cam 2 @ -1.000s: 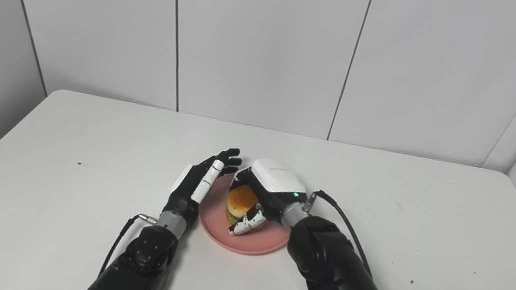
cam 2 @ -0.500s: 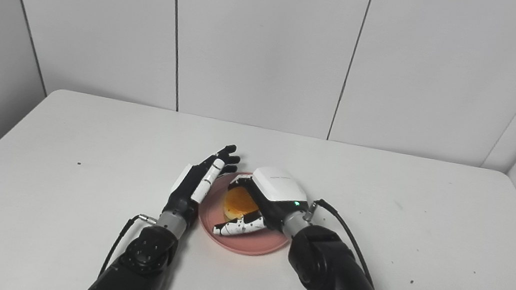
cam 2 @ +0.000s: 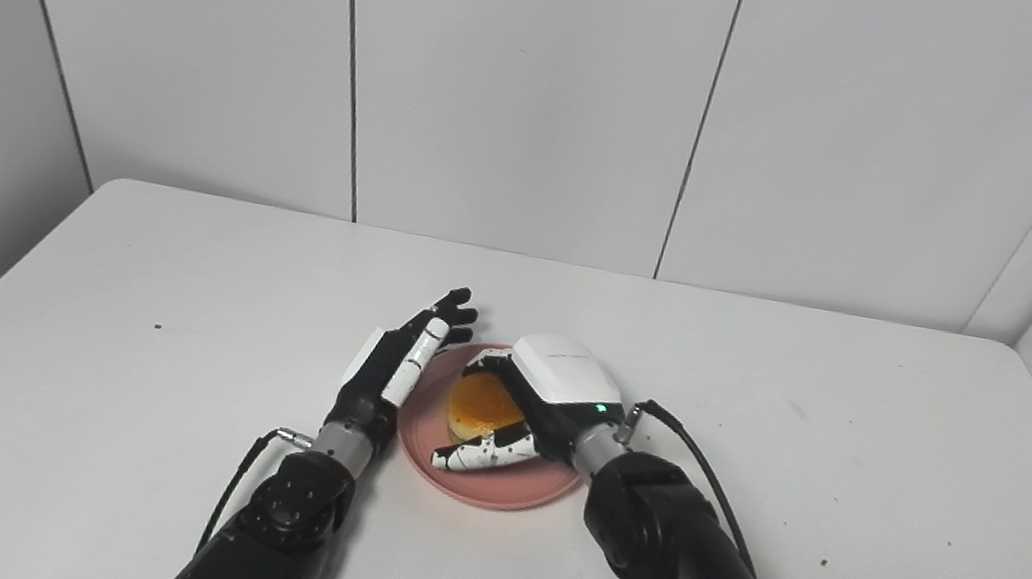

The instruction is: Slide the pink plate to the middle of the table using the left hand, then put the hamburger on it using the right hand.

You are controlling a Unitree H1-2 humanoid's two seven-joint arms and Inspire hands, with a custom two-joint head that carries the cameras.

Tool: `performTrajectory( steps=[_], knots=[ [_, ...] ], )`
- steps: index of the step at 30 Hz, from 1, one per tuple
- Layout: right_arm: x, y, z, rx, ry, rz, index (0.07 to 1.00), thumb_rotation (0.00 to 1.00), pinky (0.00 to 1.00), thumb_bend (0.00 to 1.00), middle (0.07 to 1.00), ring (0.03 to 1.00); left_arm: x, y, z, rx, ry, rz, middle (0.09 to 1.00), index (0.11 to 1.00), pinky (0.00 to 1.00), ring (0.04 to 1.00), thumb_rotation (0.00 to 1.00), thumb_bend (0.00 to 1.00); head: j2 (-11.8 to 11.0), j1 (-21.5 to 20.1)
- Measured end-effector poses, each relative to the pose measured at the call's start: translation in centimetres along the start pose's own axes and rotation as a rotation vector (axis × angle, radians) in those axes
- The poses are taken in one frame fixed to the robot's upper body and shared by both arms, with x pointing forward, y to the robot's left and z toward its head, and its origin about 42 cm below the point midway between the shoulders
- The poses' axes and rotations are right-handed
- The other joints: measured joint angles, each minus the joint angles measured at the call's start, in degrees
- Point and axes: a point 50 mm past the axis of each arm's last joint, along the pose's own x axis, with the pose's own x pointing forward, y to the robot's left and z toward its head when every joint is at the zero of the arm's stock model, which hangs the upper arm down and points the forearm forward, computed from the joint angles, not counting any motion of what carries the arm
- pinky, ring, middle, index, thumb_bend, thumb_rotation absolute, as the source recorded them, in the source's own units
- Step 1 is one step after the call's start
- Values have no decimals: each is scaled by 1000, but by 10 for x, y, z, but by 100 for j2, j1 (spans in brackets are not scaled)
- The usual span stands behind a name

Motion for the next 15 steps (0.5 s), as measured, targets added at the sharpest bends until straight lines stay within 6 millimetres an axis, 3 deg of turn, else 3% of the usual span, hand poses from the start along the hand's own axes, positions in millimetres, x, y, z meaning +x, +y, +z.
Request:
performTrajectory(
  steps=[8,15],
  knots=[
    [-9,-10,3,10,-14,-60,694,627,598,934,730,686,-1,0,1,0,3,1,839,851,795,832,962,597,-9,9],
    [-26,-23,-7,57,-14,-147,715,746,592,930,735,691,-1,3,0,3,2,-7,832,813,813,840,987,705,-26,-26]
  ],
)
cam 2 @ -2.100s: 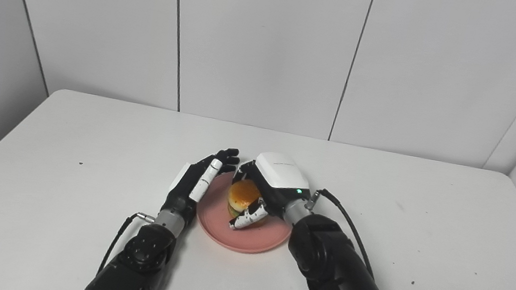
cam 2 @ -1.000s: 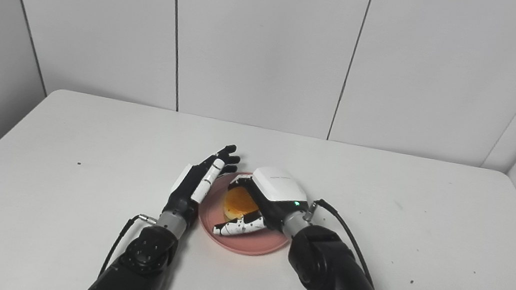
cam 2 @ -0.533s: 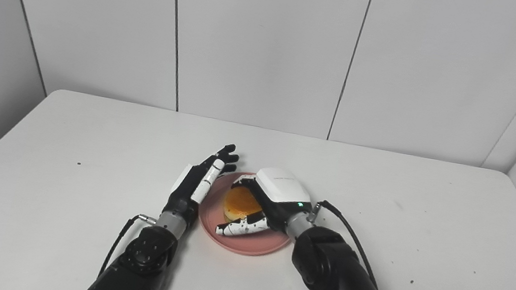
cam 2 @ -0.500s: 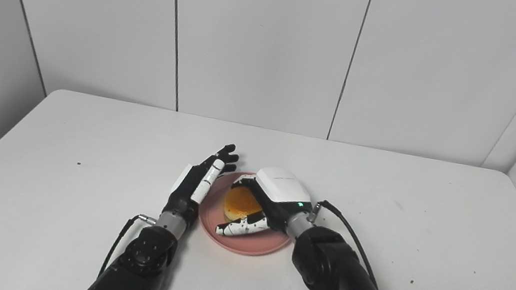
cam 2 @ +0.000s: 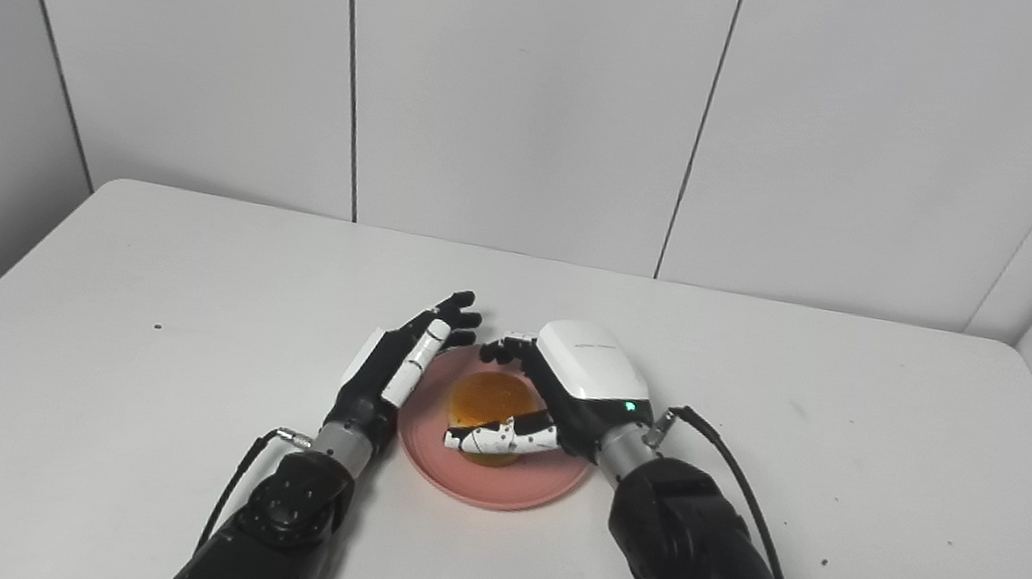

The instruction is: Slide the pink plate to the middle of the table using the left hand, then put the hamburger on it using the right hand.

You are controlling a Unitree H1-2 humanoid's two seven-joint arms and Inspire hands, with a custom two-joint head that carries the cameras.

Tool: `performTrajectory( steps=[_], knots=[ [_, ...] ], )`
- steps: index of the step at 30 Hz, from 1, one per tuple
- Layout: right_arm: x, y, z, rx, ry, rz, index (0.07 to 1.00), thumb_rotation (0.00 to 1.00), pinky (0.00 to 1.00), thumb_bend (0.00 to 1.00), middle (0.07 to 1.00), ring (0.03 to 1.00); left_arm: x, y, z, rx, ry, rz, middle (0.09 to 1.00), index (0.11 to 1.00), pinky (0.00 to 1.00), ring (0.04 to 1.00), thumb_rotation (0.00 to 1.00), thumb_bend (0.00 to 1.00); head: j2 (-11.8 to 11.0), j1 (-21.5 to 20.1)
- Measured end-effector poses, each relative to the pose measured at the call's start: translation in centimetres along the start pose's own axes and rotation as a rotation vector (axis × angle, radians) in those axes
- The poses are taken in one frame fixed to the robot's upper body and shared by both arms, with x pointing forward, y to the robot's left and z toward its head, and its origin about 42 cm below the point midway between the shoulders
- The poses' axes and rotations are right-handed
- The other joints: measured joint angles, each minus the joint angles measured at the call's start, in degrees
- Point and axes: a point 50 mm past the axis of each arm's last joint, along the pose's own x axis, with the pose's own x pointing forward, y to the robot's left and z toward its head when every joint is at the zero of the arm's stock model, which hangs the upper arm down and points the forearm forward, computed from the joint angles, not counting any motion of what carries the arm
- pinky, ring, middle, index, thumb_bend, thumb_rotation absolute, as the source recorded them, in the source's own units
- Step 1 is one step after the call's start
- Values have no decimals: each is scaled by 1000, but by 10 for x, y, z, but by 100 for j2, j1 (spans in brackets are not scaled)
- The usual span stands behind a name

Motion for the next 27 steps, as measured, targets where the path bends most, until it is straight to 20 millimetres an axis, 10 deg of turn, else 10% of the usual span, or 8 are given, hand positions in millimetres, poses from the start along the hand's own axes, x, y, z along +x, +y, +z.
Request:
performTrajectory(
  steps=[21,27],
  knots=[
    [-20,11,-35,210,129,-135,813,844,741,814,885,865,-8,1,1,-51,-15,45,864,822,862,882,877,710,44,-18],
    [-18,32,-48,617,212,-197,808,967,772,811,862,854,-12,-14,4,-83,-74,193,921,873,971,945,929,626,53,0]
  ],
)
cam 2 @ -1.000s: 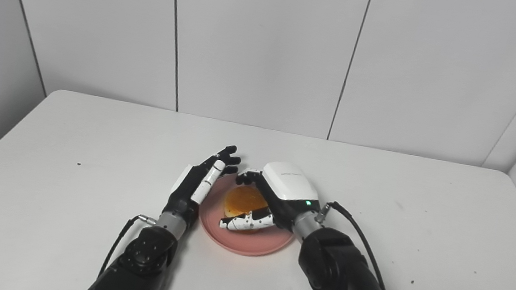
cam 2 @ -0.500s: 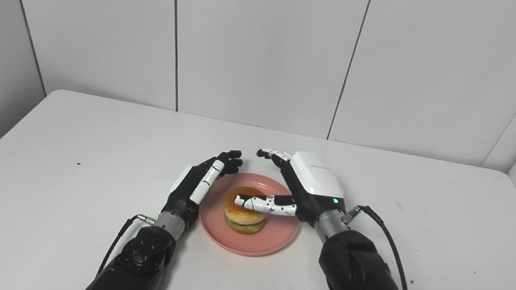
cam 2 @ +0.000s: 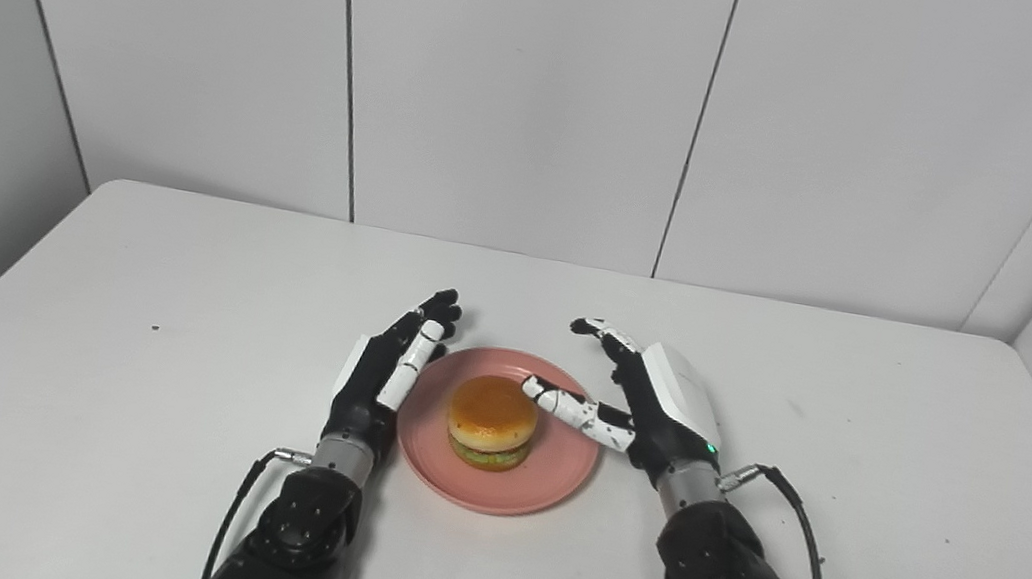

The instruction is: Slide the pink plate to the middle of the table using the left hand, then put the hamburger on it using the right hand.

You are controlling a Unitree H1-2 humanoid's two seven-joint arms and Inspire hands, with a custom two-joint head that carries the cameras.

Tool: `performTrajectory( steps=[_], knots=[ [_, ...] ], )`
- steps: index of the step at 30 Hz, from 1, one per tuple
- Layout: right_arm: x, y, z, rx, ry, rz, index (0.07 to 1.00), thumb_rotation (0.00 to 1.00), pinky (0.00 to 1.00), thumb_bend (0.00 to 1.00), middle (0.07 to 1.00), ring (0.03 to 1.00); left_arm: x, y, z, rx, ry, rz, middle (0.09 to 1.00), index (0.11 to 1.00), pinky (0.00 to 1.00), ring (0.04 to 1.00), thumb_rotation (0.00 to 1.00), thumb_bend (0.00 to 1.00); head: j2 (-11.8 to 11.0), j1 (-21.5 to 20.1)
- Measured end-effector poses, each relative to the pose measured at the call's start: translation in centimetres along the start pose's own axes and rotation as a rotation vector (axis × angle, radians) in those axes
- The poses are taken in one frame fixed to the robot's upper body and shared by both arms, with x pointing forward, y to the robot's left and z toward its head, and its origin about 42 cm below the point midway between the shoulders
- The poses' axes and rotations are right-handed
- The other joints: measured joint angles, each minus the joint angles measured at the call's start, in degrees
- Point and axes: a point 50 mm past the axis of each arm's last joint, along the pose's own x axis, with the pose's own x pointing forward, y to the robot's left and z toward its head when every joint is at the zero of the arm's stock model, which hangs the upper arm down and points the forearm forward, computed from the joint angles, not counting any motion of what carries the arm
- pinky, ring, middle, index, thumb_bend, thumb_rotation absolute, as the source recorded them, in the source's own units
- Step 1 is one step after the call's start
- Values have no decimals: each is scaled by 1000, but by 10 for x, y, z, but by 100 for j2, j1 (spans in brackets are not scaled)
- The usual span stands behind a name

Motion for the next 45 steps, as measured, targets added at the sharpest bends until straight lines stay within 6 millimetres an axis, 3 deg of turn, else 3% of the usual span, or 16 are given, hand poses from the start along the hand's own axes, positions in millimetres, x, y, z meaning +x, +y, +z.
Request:
performTrajectory(
  steps=[4,8,12,22,30,45],
  knots=[
    [-7,15,-16,418,46,-82,824,999,839,826,879,880,-5,2,2,-10,-70,82,983,932,999,993,968,618,9,9],
    [-14,32,-22,608,54,-139,834,1000,872,860,895,892,-6,4,2,-11,-95,114,1000,974,1000,1000,993,608,18,-9],
    [-15,33,-22,747,34,-226,847,1000,910,885,903,908,-8,5,4,-18,-102,127,1000,984,1000,1000,975,606,18,-9],
    [-20,37,-27,776,3,-254,862,1000,954,872,930,925,-14,7,2,-53,-48,110,1000,988,1000,1000,951,619,70,-18],
    [-23,39,-24,761,-62,-276,917,1000,998,820,964,962,-16,12,0,-57,22,91,1000,990,1000,1000,989,681,88,-35],
    [-23,42,-23,713,-67,-269,928,1000,1000,781,959,966,-19,13,-4,-54,19,107,1000,990,1000,1000,940,597,105,-97]
  ],
)
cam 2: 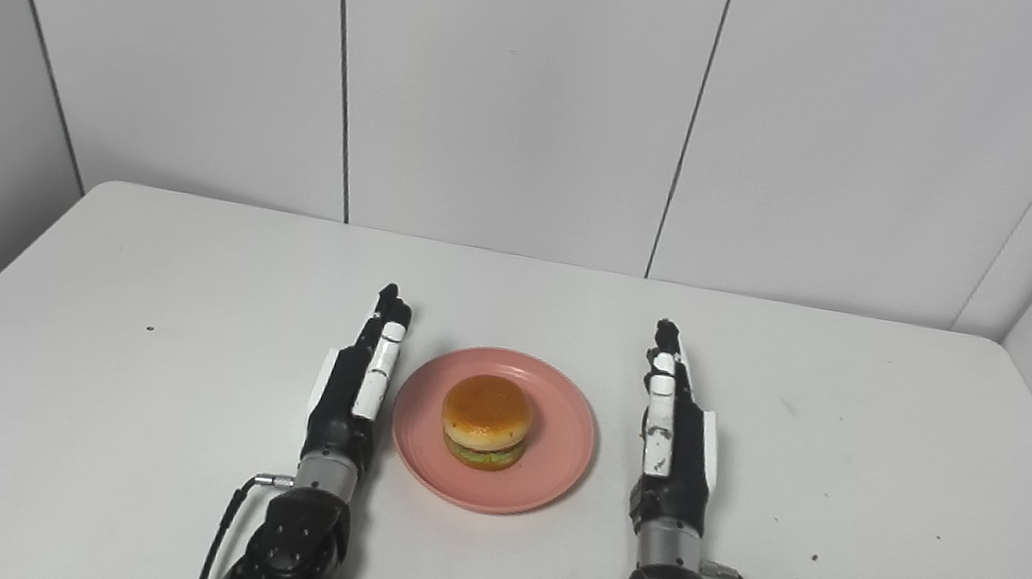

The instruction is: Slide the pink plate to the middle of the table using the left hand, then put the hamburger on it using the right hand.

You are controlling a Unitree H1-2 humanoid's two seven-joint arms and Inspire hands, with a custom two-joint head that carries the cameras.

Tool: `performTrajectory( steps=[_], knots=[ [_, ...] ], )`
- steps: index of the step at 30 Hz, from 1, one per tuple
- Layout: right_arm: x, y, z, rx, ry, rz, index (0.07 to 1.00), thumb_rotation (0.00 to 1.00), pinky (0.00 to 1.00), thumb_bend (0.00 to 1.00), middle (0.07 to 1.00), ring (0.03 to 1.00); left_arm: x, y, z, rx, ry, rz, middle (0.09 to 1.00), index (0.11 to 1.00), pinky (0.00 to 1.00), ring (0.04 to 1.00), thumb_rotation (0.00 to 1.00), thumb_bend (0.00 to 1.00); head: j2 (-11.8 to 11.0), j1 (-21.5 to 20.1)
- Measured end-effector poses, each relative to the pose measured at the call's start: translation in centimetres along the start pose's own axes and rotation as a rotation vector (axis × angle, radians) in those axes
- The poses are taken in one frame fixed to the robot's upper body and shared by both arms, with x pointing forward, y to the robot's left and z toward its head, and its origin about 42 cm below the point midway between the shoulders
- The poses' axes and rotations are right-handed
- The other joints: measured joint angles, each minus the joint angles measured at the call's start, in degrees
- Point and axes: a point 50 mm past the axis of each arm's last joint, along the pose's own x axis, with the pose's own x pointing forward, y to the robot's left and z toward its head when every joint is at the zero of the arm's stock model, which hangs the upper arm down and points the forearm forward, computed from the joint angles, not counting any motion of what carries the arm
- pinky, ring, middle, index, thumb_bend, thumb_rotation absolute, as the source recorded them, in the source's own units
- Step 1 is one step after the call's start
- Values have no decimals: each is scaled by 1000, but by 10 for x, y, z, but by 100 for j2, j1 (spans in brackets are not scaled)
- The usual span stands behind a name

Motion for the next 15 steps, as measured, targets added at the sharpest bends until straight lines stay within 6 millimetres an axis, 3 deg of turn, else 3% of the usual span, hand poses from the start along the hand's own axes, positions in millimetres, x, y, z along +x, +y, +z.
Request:
performTrajectory(
  steps=[15],
  knots=[
    [0,1,-2,-15,10,20,930,1000,973,779,954,947,1,-1,0,-7,-25,17,1000,1000,1000,1000,946,591,0,0]
  ],
)
